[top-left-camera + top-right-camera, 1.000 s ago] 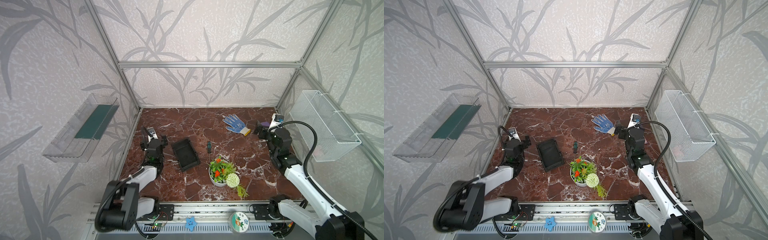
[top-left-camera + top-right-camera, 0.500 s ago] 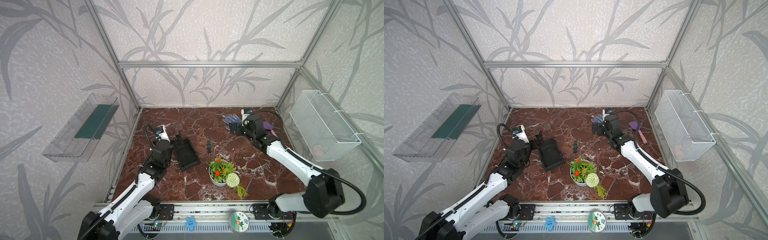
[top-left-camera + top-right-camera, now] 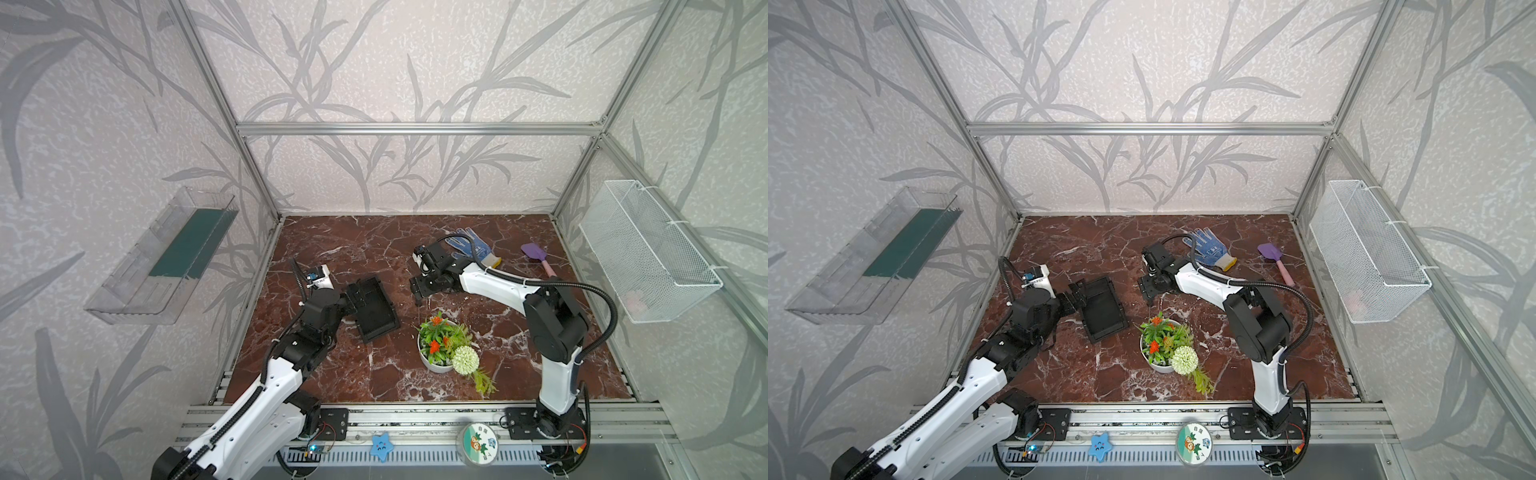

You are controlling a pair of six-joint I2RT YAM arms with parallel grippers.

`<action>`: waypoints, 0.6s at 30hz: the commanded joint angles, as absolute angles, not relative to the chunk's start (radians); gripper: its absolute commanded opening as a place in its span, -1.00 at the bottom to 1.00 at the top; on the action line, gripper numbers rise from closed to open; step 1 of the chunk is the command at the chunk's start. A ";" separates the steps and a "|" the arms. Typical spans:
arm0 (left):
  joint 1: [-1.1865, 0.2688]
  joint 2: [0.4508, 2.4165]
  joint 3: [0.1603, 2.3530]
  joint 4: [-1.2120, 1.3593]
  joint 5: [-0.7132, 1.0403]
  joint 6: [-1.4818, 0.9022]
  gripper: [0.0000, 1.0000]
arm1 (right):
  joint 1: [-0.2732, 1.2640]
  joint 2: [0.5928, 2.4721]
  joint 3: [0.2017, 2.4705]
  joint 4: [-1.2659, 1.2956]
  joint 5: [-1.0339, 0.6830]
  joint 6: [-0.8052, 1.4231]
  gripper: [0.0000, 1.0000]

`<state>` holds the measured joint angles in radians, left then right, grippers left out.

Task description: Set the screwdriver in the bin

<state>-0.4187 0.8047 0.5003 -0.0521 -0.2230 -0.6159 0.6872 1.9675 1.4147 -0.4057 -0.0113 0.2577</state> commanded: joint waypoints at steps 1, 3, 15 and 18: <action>-0.408 0.824 0.475 -0.084 -0.170 -0.661 0.98 | 0.693 2.002 1.427 -0.455 -0.059 0.270 0.50; -0.385 0.844 0.469 -0.091 -0.140 -0.672 0.98 | 0.698 2.033 1.441 -0.465 -0.078 0.261 0.42; -0.248 0.930 0.402 0.063 0.053 -0.739 0.98 | 0.699 2.134 1.503 -0.511 0.007 0.241 -0.17; -0.249 1.005 0.408 0.111 0.099 -0.755 0.98 | 0.699 2.151 1.538 -0.551 0.067 0.240 -0.46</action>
